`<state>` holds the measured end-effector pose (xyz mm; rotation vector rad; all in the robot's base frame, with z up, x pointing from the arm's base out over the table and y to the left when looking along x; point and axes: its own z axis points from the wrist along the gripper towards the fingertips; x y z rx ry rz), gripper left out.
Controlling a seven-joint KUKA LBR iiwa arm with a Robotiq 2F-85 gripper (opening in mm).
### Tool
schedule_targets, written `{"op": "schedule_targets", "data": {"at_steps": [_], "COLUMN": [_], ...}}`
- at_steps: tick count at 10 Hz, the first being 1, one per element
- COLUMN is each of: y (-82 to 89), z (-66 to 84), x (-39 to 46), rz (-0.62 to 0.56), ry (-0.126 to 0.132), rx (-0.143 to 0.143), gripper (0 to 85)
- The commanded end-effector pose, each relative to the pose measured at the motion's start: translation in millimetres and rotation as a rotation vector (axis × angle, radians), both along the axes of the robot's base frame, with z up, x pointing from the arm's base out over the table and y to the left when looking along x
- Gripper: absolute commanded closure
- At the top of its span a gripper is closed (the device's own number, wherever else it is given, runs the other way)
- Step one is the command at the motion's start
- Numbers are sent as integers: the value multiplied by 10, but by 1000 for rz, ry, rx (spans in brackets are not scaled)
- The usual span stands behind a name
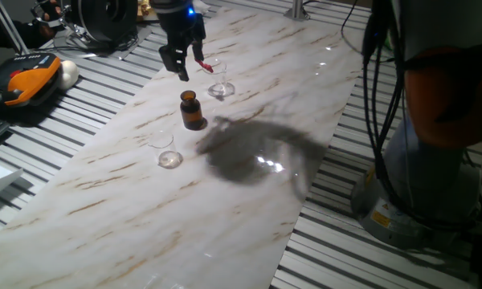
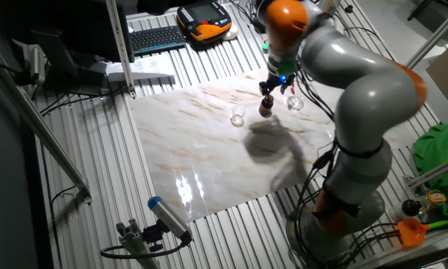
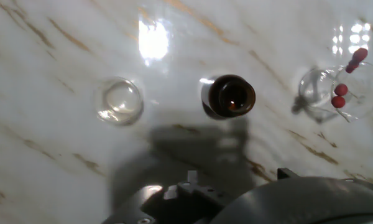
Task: Transfer liquid using a dropper
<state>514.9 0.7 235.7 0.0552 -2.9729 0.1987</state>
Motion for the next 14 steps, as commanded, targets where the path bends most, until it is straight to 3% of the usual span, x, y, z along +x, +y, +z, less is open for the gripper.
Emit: {"op": "schedule_targets", "data": {"at_steps": [1, 6, 9, 14], "y": [0, -4, -59, -58], "z": [1, 1, 13, 13], "x": [0, 0, 0, 0], "rz": [0, 2, -12, 3], "ry": [166, 166, 153, 158], "rx": [-5, 0, 56, 57], "gripper": [850, 850, 850, 850]}}
